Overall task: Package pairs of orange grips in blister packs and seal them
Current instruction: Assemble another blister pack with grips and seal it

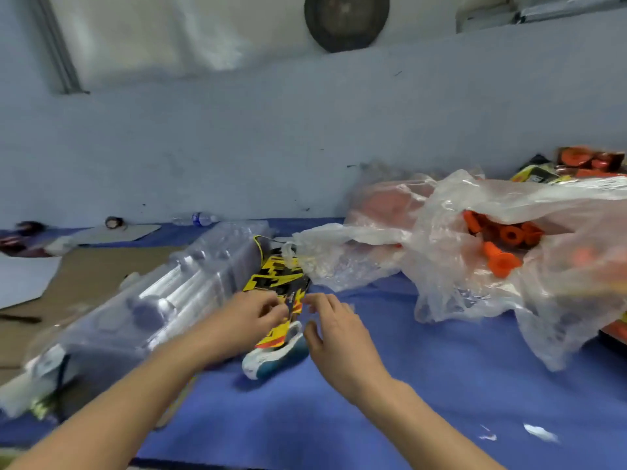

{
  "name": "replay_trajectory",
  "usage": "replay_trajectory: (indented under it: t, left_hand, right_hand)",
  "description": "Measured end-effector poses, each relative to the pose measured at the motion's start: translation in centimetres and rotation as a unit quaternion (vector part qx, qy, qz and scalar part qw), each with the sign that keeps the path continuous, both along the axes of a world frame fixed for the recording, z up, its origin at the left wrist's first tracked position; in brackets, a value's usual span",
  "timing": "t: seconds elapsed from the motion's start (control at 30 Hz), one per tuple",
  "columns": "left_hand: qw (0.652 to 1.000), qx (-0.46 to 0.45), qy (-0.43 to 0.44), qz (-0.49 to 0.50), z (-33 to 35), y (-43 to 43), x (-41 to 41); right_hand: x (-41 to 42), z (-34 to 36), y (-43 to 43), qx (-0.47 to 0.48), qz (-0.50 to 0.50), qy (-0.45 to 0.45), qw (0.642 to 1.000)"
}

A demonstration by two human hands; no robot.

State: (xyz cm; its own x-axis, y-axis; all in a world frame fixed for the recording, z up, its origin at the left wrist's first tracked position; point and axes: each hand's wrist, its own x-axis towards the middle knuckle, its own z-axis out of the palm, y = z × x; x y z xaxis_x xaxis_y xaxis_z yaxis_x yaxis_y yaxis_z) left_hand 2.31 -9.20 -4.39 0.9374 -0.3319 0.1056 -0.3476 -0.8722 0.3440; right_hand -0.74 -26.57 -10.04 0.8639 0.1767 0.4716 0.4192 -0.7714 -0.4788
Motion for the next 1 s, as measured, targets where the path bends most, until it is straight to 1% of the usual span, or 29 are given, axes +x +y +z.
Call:
replay_trajectory:
  t: [0.07,0.13,0.17,0.2,0.23,0.27,0.33,0.4,0.53,0.6,0.7,0.87,1.0]
  left_hand:
    - [0.991,-0.005,-0.087,0.1,1.0,4.1,0.3]
    - [0.969,0.038,-0.153,0.189,1.5,7.9,0.5]
    - [0.956,0.082,-0.162,0.23,1.4,9.5,0.5]
    - [0.944,0.123,-0.15,0.268,1.2,10.8,0.5]
    - [0.937,0.143,-0.126,0.294,1.0,11.7,0.4]
    - [0.936,0.145,-0.1,0.306,0.6,12.5,0.3]
    - [0.942,0.119,-0.064,0.308,0.0,13.6,0.5]
    - [0.95,0.086,-0.051,0.296,-0.2,14.1,0.7]
    - [0.958,0.093,-0.065,0.263,-0.6,14.4,0.6]
    - [0.959,0.074,-0.076,0.263,-0.5,14.4,0.5]
    - [0.958,0.028,-0.097,0.268,-0.1,14.5,0.5]
    - [0.952,0.004,-0.12,0.281,0.5,14.6,0.6]
    - [0.95,-0.055,-0.118,0.285,1.1,14.7,0.8]
  right_hand:
    - [0.8,0.4,2.6,-0.002,0.015,0.002,1.0]
    - [1.4,0.7,5.0,-0.006,0.031,-0.005,1.0]
    - [1.6,0.8,6.1,-0.008,0.043,-0.006,0.999]
    - [1.7,0.9,7.2,-0.009,0.059,-0.002,0.998]
    - [1.8,1.0,8.3,-0.011,0.077,0.005,0.997]
    - [1.8,1.1,9.4,-0.013,0.096,0.013,0.995]
    - [1.8,1.3,11.4,-0.024,0.131,0.029,0.991]
    - [1.8,1.4,13.0,-0.048,0.163,0.052,0.984]
    - [1.7,1.0,15.1,-0.089,0.195,0.087,0.973]
    - [1.6,0.6,15.7,-0.104,0.198,0.093,0.97]
    - [1.6,0.3,16.0,-0.104,0.192,0.088,0.972]
    - [1.5,1.1,16.0,-0.09,0.191,0.07,0.975]
    - [1.4,2.0,16.2,-0.07,0.191,0.06,0.977]
